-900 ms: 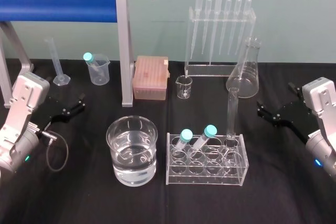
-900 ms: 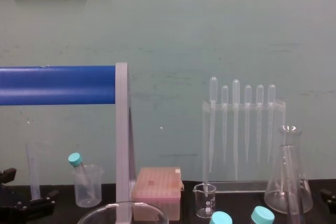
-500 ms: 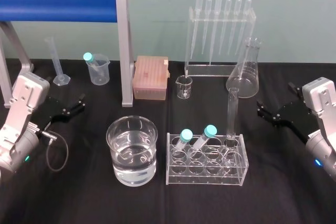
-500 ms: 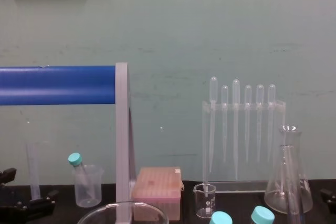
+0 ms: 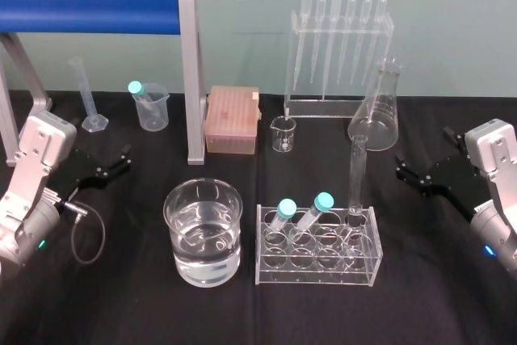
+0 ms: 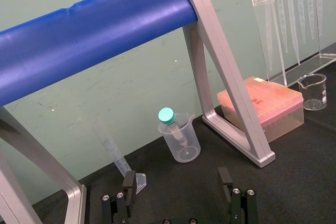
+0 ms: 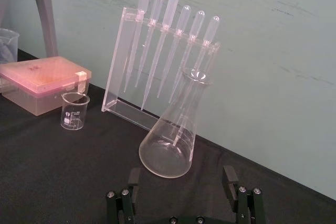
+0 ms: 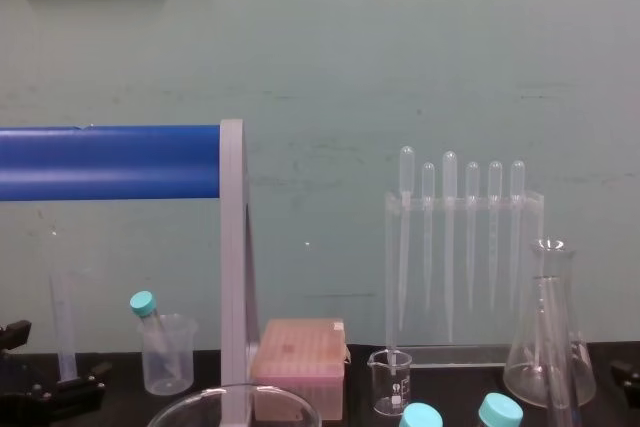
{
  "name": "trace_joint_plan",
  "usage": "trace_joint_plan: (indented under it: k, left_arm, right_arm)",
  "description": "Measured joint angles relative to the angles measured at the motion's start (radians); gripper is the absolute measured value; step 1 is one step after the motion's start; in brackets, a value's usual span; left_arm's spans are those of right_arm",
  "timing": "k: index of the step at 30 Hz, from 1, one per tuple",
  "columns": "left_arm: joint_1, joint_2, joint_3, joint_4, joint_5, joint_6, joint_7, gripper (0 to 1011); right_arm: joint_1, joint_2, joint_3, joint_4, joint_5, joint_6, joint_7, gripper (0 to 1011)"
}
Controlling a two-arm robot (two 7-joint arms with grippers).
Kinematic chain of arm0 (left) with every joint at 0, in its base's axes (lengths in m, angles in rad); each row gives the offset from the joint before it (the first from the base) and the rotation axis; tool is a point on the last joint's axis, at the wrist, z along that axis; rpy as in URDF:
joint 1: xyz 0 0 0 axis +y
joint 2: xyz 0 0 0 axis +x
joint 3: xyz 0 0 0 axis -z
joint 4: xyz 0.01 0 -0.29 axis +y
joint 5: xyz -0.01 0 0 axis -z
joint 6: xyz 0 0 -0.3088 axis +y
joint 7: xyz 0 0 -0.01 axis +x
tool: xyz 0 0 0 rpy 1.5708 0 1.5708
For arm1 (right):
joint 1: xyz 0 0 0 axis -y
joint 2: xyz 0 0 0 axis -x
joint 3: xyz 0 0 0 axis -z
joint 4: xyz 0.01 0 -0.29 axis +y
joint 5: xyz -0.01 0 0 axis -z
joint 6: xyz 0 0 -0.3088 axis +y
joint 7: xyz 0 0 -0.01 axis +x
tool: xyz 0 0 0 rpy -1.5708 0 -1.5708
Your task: Hold the test tube with one hand and immerse one end into the beaker, then return it to the test tube rack.
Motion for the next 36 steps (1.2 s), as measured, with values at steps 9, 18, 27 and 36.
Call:
trace_joint_plan:
  k: [9,18,27,36]
  left_arm:
    - [0.000,0.000,0.000,0.000,0.000,0.000,0.000,1000]
    - [0.000,0.000,0.000,0.000,0.000,0.000,0.000,1000]
    - [0.000,0.000,0.000,0.000,0.000,0.000,0.000,1000]
    - [0.000,0.000,0.000,0.000,0.000,0.000,0.000,1000]
  right_arm:
    - [0.000,0.000,0.000,0.000,0.000,0.000,0.000,1003]
    - [0.000,0.000,0.000,0.000,0.000,0.000,0.000,1003]
    - [0.001,-0.004,0.005,0.000,-0.006,0.008,-0.007,1003]
    - [-0.012,-0.051,0.073,-0.064,-0.008,0.047,-0.093,1003]
